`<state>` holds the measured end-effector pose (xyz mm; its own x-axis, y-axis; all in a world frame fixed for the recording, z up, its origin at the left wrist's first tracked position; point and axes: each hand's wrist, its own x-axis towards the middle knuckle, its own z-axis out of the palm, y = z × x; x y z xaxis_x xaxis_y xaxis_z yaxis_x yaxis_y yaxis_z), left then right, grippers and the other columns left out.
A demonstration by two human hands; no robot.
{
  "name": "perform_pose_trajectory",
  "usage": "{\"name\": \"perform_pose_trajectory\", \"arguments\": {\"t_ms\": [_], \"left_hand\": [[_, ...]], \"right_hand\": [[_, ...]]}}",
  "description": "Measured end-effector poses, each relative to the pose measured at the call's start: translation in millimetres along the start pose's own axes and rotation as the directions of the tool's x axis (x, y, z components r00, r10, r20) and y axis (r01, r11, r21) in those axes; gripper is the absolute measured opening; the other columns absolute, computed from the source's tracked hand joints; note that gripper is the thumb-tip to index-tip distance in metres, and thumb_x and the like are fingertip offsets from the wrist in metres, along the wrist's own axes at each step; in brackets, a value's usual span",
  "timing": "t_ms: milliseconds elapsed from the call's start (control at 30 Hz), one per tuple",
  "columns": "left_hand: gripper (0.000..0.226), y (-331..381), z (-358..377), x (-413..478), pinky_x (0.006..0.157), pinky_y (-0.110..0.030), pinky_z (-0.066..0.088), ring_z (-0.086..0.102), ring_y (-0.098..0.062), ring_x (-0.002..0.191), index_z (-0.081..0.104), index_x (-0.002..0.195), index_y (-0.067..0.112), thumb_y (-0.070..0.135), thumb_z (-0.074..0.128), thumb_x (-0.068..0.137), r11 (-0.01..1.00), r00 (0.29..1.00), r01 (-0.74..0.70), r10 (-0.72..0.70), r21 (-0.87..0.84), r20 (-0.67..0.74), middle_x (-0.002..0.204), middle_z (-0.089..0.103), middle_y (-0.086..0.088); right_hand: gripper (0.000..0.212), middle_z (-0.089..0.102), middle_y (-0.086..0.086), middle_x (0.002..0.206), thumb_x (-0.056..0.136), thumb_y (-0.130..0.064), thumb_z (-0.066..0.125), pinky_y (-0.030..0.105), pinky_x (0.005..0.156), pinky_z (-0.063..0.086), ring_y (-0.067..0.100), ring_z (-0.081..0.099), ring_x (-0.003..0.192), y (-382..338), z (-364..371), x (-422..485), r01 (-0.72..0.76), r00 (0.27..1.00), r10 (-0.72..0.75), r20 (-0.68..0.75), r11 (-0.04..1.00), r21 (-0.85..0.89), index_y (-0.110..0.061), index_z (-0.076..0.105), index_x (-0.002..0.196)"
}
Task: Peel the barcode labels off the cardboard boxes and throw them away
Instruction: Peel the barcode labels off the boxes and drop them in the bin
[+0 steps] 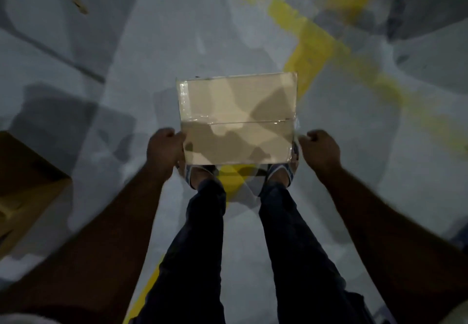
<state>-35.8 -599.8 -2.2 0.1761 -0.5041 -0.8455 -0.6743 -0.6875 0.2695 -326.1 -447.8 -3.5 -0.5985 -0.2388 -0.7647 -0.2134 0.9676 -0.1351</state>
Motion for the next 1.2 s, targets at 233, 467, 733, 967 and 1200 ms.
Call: {"name": "perform_pose_trajectory", "arguments": {"t_ms": [233,467,733,967,1200], "left_hand": [[0.022,64,25,53,0.044,-0.021,0.046,0.055,-0.014,0.062,0.056,0.074,0.012,0.021,0.065,0.093,0.975,0.988,-0.037,0.068,-0.219,0.136,0.075,0.056,-0.002],[0.043,56,-12,-3,0.073,-0.036,0.057,0.073,-0.010,0.087,0.076,0.082,0.032,0.064,0.049,0.090,0.880,0.999,0.013,0.002,-0.474,0.032,0.091,0.077,0.009],[0.067,28,0,-10,0.085,-0.043,0.057,0.069,-0.027,0.090,0.068,0.096,0.013,0.074,0.049,0.078,0.994,0.998,-0.015,0.009,-0.105,-0.056,0.096,0.073,-0.008],[0.056,-2,2,1,0.088,-0.047,0.056,0.068,-0.033,0.093,0.071,0.097,0.011,0.060,0.046,0.088,0.996,0.997,-0.066,0.064,0.052,0.034,0.100,0.072,-0.012],[0.044,46,-70,-102,0.063,-0.027,0.054,0.073,-0.014,0.079,0.073,0.103,0.019,0.055,0.075,0.076,0.963,0.980,-0.159,0.181,-0.218,0.087,0.091,0.077,0.004]], "right_hand": [[0.046,0.072,0.007,0.089,0.067,-0.043,0.070,0.039,0.071,0.055,0.022,0.069,0.081,-79,13,68,0.025,0.988,-0.080,0.133,0.926,0.378,-0.007,0.070,0.095],[0.051,0.070,-0.001,0.086,0.087,-0.070,0.045,0.043,0.082,0.054,0.026,0.067,0.091,-77,-38,10,-0.059,0.996,0.083,-0.009,0.777,0.626,-0.027,0.065,0.072],[0.058,0.069,0.012,0.106,0.090,-0.068,0.036,0.052,0.085,0.056,0.034,0.066,0.093,-45,-16,-12,-0.019,1.000,0.010,0.030,0.951,0.308,-0.018,0.061,0.103],[0.050,0.063,0.015,0.114,0.101,-0.048,0.038,0.053,0.093,0.052,0.036,0.060,0.104,-29,-1,-10,-0.031,0.983,0.007,0.181,0.991,0.132,-0.006,0.061,0.118],[0.050,0.071,0.005,0.103,0.092,-0.061,0.042,0.050,0.083,0.057,0.029,0.068,0.092,-76,-65,-84,0.159,0.987,-0.159,-0.017,0.962,0.221,-0.025,0.067,0.116]]}}
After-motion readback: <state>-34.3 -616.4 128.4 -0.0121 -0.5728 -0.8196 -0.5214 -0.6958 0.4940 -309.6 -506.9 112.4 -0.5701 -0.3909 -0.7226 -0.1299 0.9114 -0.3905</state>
